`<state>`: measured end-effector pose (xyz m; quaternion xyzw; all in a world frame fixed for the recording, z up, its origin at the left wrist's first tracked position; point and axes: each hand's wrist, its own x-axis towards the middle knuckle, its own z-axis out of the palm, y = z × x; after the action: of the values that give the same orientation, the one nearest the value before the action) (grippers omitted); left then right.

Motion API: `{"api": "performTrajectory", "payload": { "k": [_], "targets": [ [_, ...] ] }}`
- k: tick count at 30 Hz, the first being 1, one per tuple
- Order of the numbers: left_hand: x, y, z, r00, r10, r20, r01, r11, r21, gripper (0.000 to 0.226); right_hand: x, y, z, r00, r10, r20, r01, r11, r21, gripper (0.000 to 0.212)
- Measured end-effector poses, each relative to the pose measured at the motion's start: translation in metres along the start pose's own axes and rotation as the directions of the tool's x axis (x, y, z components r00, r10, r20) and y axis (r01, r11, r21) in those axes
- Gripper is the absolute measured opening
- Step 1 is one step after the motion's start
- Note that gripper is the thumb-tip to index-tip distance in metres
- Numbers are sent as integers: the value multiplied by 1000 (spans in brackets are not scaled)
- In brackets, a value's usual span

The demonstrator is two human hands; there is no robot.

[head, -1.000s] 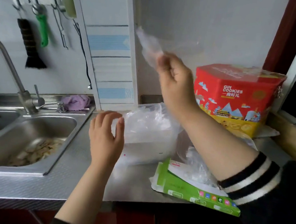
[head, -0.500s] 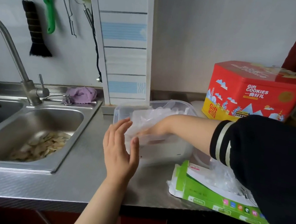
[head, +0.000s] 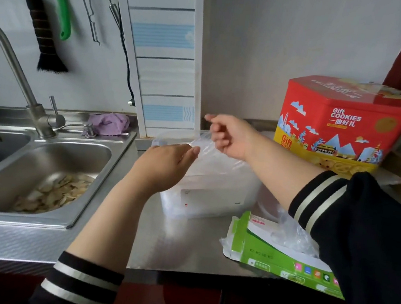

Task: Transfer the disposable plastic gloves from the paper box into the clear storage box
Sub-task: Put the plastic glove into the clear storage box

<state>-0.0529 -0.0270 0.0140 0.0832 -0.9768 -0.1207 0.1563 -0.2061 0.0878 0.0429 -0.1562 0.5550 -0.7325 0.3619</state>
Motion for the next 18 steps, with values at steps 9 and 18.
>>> {"api": "performTrajectory", "payload": {
  "k": [9, 18],
  "targets": [
    [-17, 22, 4, 789, 256, -559, -176, 965, 194, 24, -77, -29, -60, 958, -283, 33, 193, 728, 658, 10],
    [-9, 65, 15, 977, 92, -194, -84, 995, 48, 52, -142, -9, -81, 931, -362, -47, 323, 876, -358, 19]
  ]
}}
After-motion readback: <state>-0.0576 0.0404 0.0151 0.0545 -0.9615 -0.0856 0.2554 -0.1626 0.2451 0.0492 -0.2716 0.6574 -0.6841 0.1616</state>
